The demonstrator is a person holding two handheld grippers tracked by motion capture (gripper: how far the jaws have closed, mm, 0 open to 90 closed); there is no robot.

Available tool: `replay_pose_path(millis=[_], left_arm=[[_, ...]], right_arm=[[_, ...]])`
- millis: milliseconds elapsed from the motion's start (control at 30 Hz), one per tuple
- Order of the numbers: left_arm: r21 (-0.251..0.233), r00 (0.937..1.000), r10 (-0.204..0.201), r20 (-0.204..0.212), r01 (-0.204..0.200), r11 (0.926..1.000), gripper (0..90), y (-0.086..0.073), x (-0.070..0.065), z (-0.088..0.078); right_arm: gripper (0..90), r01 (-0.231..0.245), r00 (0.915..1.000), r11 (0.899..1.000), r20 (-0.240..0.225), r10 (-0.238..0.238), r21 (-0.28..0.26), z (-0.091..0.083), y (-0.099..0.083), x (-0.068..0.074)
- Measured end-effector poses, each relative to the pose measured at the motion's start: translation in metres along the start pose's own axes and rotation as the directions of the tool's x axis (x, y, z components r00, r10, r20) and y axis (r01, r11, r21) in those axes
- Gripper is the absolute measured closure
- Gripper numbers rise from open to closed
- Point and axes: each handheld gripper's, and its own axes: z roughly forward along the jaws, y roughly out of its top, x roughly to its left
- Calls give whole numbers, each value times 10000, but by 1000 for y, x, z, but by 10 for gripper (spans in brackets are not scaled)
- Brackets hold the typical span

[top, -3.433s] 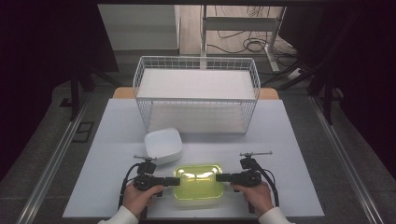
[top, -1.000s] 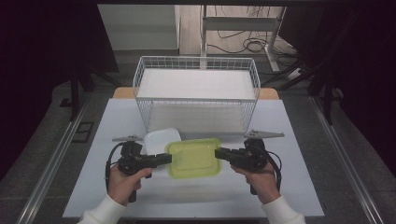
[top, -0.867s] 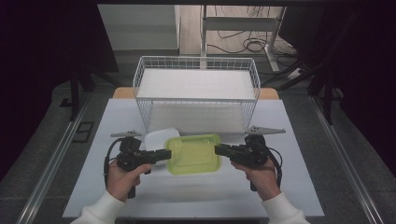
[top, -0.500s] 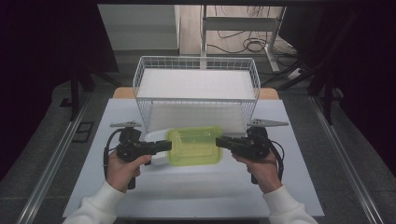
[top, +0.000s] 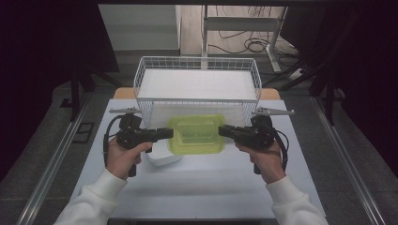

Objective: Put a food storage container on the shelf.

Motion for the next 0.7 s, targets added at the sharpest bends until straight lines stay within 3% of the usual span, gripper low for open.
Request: replay_pose_path(millis=[700], left_arm=[[-247,9993,376,25,-375,9990,803,43,-1,-4]], right_arm=[[788,300,9993,9991,234,-293,-294,-2,42,-2]])
